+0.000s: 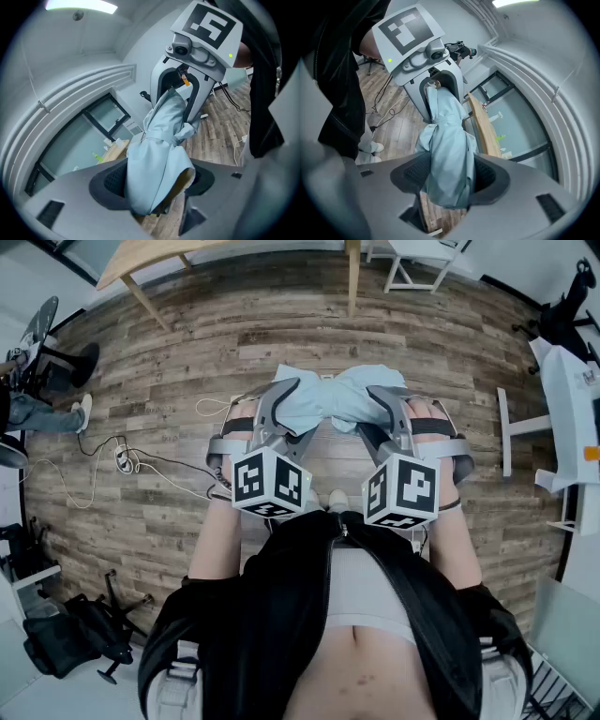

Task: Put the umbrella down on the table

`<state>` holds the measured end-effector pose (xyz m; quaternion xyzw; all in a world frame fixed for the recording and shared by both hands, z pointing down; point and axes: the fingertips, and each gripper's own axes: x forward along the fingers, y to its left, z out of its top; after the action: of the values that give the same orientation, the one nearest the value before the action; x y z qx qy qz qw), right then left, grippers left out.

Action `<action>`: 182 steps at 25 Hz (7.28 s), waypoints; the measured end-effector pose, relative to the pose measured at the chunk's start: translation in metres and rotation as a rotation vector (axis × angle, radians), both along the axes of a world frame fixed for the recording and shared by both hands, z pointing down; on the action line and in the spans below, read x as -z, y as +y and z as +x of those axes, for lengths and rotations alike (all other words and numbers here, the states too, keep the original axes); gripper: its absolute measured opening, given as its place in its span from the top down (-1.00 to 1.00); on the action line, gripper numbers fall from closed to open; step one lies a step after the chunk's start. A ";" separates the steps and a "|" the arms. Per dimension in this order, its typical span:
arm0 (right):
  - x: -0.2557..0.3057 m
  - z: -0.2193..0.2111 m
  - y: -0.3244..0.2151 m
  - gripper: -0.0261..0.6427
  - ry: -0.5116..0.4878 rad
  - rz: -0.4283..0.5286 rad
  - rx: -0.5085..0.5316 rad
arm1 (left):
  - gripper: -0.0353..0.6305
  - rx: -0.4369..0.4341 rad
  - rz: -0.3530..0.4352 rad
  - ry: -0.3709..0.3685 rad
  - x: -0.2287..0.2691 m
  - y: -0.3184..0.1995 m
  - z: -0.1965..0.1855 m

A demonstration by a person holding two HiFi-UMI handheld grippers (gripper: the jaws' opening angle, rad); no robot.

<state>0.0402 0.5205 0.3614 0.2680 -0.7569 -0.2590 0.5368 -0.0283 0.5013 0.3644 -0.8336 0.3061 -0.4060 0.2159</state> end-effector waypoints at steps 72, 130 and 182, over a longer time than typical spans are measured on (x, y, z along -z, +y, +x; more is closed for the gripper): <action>-0.007 0.027 -0.267 0.12 0.017 -0.009 0.022 | 0.02 0.013 0.018 0.007 -0.004 -0.262 0.028; -0.008 0.004 -0.552 0.12 0.024 0.008 0.007 | 0.04 -0.032 0.019 0.004 -0.004 -0.548 0.006; 0.022 -0.030 -0.754 0.13 0.039 0.066 -0.062 | 0.04 -0.118 0.068 0.013 0.026 -0.755 -0.027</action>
<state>0.0100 -0.2335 0.3389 0.3039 -0.7286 -0.2723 0.5501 -0.0555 -0.2540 0.3381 -0.8448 0.2716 -0.3766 0.2658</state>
